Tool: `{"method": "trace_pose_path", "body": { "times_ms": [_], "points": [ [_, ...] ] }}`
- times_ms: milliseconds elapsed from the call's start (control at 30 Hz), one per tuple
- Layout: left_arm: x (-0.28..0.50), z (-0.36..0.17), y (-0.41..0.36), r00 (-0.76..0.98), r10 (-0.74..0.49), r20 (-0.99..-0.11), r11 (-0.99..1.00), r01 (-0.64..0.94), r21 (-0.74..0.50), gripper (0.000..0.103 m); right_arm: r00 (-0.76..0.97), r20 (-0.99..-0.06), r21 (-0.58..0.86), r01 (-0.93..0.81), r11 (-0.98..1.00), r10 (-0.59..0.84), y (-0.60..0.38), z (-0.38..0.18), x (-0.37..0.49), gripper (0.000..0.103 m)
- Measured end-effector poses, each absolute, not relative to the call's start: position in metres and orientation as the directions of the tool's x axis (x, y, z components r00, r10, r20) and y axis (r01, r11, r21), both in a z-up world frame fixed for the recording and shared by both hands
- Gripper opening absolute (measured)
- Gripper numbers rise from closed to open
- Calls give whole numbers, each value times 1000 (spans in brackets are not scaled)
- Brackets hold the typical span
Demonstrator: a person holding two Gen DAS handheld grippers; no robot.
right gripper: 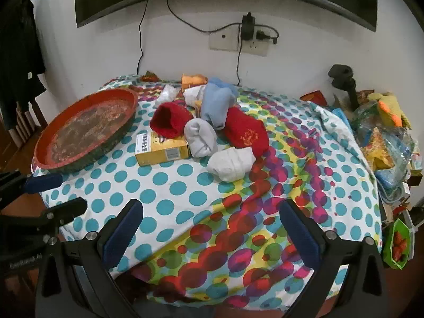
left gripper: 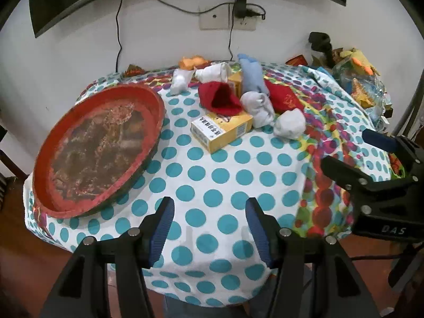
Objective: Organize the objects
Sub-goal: 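Grasp the yellow medicine box with the left tool while the right tool grasps a rolled white sock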
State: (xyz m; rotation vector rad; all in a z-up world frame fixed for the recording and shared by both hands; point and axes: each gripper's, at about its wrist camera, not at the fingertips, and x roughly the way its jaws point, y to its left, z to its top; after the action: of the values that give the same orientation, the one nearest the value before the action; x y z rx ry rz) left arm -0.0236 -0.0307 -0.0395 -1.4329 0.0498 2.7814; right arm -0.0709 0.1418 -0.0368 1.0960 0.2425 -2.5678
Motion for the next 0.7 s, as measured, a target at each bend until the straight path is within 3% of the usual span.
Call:
{"method": "trace_pose_path", "body": {
  "times_ms": [233,400,567,700],
  "points": [
    [-49,-55,-32,-568,42,-822,-996,-85,8,57,-609,-740,53,373,-926,-287,151,-52,-93,101],
    [-69,-65,-32,-550,84,-831,-992,-127,-17,57,-594,-750,71,364,-929,-290,155,-62,-108,93],
    [-89,-68,-39,-551,116,-827,-987,-157,-34,57,-596,-751,73,356,-932,-286,155,-69,-126,92],
    [-109,-72,-45,-535,118,-837,-982,-186,-20,57,-572,-762,106,352,-930,-304,152,-81,-143,79]
  ]
}}
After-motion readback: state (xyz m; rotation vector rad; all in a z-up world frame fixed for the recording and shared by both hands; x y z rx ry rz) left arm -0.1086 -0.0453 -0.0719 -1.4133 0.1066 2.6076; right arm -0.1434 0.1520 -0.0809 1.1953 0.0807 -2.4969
